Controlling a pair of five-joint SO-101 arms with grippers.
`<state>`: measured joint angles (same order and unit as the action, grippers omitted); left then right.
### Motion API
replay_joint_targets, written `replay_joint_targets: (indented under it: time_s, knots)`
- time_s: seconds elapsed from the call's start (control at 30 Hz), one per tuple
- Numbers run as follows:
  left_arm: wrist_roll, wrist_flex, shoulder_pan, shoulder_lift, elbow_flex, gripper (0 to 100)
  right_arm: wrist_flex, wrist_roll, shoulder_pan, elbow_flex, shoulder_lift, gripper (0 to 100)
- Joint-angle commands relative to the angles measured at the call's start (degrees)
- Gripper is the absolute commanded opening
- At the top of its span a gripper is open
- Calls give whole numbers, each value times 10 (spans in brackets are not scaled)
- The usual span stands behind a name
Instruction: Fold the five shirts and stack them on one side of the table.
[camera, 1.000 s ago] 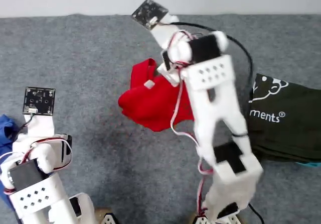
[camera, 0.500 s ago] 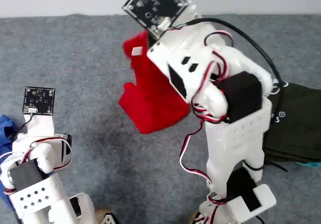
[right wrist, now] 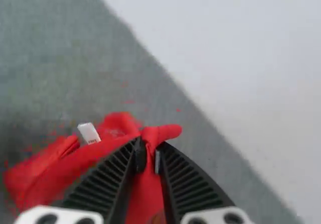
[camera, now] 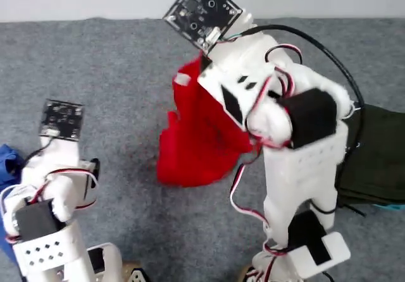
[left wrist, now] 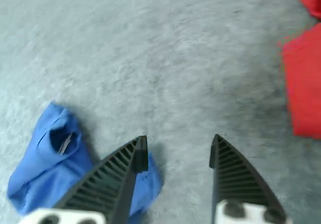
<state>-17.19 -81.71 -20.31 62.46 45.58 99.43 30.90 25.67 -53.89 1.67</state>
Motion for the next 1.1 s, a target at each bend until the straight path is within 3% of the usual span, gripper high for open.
replay_joint_targets:
  time_s: [0.0, 0.4, 0.73, 1.07]
  knots:
    - [17, 18, 51, -42, -26, 209, 34, 4, -55, 58, -4, 11]
    - [37, 41, 161, -397, -183, 212, 29, 4, -142, 244, -10, 11]
    - [36, 40, 247, -704, -374, 214, -6, 8, -209, 253, -11, 10]
    - [38, -10, 277, -911, -586, 214, -7, 8, -210, 253, -12, 10]
